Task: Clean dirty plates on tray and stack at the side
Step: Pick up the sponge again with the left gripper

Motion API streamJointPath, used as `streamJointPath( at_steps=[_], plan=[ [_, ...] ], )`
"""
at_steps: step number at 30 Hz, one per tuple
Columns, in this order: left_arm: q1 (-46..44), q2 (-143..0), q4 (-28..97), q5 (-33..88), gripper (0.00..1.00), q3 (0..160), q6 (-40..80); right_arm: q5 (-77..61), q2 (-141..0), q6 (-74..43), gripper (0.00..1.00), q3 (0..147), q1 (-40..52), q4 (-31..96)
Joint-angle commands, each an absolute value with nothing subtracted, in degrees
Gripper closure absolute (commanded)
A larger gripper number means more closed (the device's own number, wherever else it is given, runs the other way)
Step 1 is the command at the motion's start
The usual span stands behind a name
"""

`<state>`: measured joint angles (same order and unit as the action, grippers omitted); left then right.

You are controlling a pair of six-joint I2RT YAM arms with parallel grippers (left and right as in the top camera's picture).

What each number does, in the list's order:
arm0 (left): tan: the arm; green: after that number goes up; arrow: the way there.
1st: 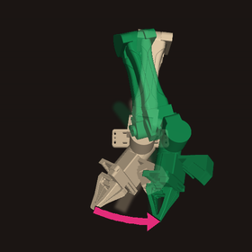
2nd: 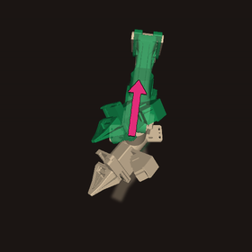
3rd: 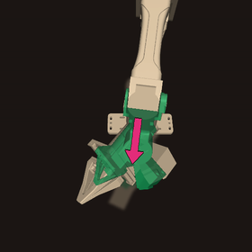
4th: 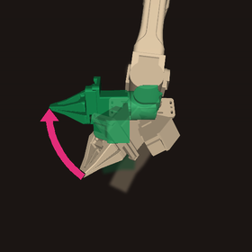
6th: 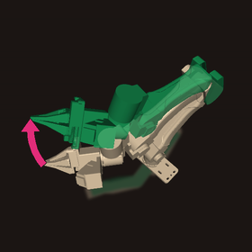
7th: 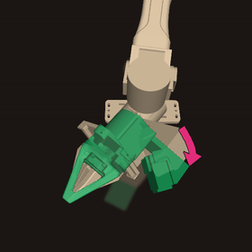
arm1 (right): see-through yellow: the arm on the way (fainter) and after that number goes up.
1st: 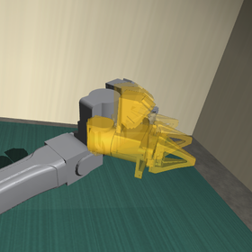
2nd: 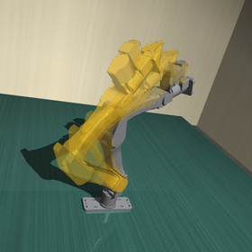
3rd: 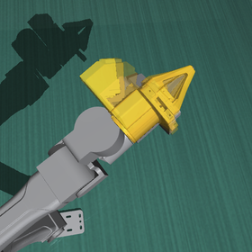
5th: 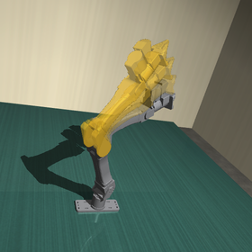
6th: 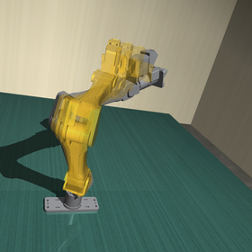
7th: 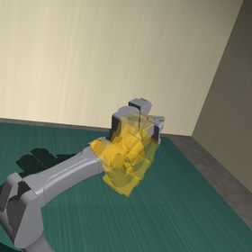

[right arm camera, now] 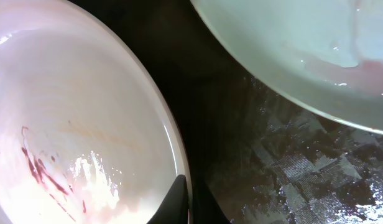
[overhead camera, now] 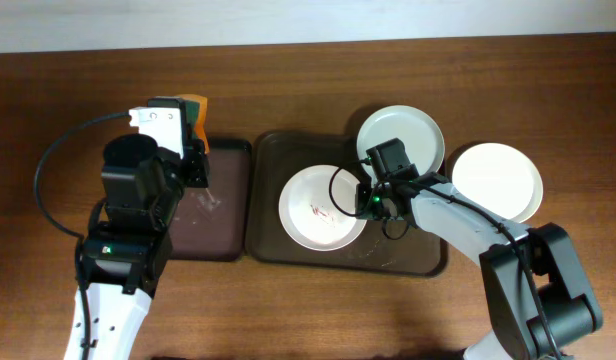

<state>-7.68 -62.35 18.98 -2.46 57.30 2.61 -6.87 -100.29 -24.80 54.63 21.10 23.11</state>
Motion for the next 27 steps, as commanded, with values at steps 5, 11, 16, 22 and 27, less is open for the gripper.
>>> streamJointPath(
  at_steps=[5,11,16,22,27],
  plan=[
    [-7.33,-60.93,18.48,-3.31,1.00,57.69,2.35,-5.30,-99.04,-24.18,0.96,54.33,21.52,22.92],
    [-7.33,-60.95,19.27,-5.89,1.00,57.67,16.08,-5.30,-99.04,-24.18,0.96,54.33,21.52,22.94],
    [-7.33,-60.95,19.29,-5.89,1.00,57.67,17.34,-5.30,-99.04,-24.18,0.96,54.33,21.52,22.94],
    [-7.33,-60.95,19.29,-5.87,1.00,57.67,17.32,-5.30,-99.04,-24.18,0.96,54.33,21.52,22.94],
    [-7.33,-60.95,19.27,-5.89,1.00,57.67,17.32,-5.30,-99.04,-24.18,0.96,54.33,21.52,22.94]
  ],
)
